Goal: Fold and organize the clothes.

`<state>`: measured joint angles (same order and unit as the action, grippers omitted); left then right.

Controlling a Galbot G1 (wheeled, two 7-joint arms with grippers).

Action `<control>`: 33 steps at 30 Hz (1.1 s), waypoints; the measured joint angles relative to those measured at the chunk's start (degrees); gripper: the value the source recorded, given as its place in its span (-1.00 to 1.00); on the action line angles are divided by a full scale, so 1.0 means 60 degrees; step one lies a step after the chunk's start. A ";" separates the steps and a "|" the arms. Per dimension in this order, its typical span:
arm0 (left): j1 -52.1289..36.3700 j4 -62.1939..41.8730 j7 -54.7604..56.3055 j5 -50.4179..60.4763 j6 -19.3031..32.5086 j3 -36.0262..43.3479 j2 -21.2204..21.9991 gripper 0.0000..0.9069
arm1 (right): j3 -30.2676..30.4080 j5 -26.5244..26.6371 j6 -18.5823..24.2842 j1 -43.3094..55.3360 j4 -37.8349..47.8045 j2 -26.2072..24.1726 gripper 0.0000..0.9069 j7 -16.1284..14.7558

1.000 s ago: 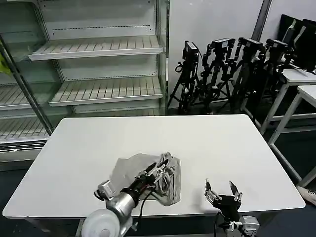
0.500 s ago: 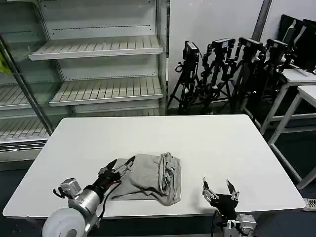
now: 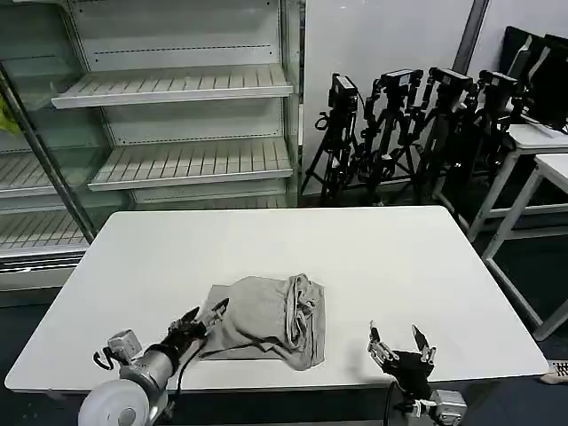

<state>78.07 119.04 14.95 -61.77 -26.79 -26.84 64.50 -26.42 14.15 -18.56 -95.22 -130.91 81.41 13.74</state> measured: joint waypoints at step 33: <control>-0.0060 -0.0776 0.0123 -0.1472 0.1147 -0.0216 0.1942 -0.93 | 0.0021 -0.0186 0.0027 -0.0572 -0.0588 0.0541 1.00 0.0019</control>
<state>77.71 114.39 15.69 -70.60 -19.91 -28.13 76.15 -26.30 13.04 -18.40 -98.65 -134.44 84.66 13.85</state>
